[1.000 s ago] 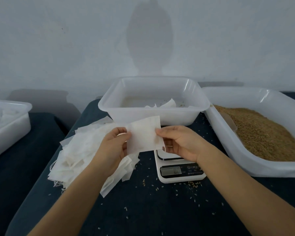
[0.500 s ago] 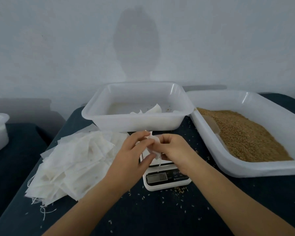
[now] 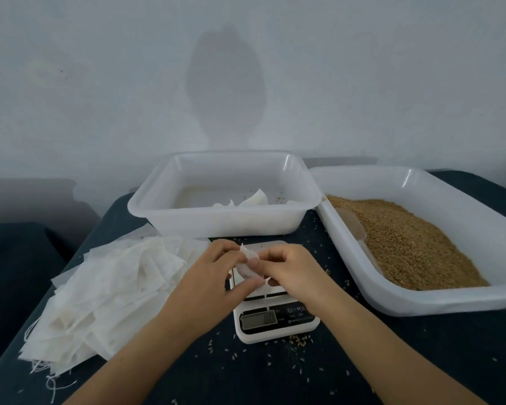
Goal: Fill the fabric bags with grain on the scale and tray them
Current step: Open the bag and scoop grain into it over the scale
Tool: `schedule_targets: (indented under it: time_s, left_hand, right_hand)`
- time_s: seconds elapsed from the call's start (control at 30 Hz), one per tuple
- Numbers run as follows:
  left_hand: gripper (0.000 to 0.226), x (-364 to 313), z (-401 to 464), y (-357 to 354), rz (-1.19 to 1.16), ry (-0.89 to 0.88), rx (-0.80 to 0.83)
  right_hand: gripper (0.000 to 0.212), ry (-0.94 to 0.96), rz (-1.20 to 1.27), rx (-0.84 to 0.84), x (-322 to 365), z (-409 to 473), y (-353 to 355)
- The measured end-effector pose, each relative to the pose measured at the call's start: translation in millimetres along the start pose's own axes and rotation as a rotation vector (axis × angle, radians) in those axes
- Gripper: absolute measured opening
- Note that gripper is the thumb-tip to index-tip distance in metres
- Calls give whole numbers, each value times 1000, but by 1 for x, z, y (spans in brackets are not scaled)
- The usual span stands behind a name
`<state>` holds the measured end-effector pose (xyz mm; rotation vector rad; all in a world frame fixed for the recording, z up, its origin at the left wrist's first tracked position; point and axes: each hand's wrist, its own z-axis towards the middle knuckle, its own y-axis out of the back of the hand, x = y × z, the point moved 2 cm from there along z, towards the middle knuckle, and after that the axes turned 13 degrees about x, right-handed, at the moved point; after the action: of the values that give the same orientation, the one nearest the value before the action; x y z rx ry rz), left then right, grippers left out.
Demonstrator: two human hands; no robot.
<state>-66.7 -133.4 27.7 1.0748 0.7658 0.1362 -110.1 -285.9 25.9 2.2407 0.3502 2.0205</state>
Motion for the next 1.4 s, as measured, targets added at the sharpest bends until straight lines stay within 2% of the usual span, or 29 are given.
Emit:
schedule_targets:
  time_s: [0.1,0.27,0.47,0.63,0.77,0.93,1.1,1.23,1.3,1.4]
  left_hand:
    - [34,3,4,4,153,-29,18]
    - [22,10,9,2,282,-74,169]
    - [10,5,9,3,291,-95,88]
    - [13,-5,6,6,294,-187,32]
    - [19,-9,7,5,347,-232,6]
    - [16,-7,8,5,300,-273,-77]
    - [26,-2,6,6,277,-271,-77]
    - [25,-2,5,4,190,-240,-127]
    - [24,-2,6,3,155,-218,-121]
    - [13,1,6,2,124,-185,-107]
  right_hand:
    - [10,41,-128,-31,1,0,-1]
    - [2,58,-224,-90,1,1,0]
    - [13,37,-406,-162,5,1,4]
    - [24,6,-488,-171,5,2,6]
    - [11,10,-424,-162,6,4,7]
    - [14,-22,-384,-140,5,4,8]
    - [25,-42,-325,-112,7,2,12]
    - [17,-80,-291,-61,3,5,10]
    - [19,-86,-280,-50,2,6,10]
    - [17,-74,-284,-25,5,2,10]
